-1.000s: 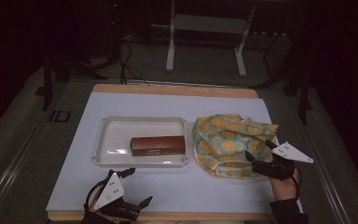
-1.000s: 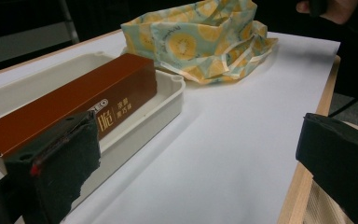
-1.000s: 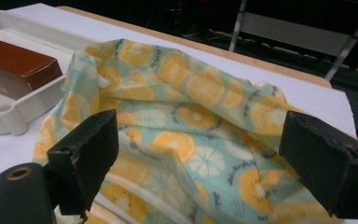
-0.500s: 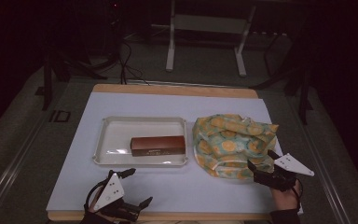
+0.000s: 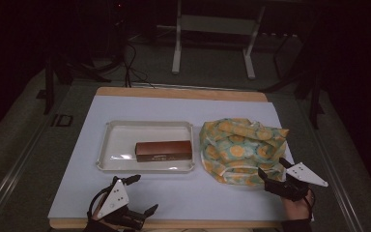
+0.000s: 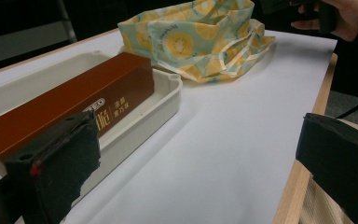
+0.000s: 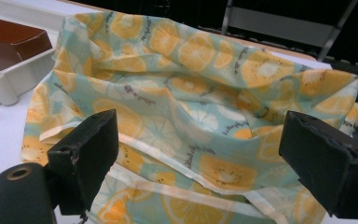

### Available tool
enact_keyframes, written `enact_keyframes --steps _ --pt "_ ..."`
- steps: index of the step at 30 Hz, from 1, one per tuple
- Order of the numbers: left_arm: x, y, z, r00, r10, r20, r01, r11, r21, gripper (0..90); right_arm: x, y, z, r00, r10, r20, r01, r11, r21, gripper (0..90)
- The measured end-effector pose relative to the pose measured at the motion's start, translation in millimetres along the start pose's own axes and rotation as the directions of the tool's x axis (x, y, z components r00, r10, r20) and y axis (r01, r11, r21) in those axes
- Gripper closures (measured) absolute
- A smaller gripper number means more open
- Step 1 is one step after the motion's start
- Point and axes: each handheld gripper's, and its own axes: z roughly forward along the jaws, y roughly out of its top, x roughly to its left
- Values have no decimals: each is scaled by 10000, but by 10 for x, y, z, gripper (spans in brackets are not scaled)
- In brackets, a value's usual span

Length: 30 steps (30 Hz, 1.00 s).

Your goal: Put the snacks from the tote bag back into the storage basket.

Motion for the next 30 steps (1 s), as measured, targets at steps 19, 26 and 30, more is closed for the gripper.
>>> enact_keyframes --steps 19,26,30 --pt "9 -4 -16 10000 -80 -60 80 10000 -47 0 -6 -5 9 9999 -49 -123 46 9997 -243 120" --pt "6 -4 -15 10000 -65 -57 65 10000 -35 0 4 -11 26 9998 -173 -92 172 9997 -146 120" --pt "10 -5 -12 10000 -66 -63 66 10000 -21 0 -3 -16 36 9998 -140 -168 138 9998 -123 120"
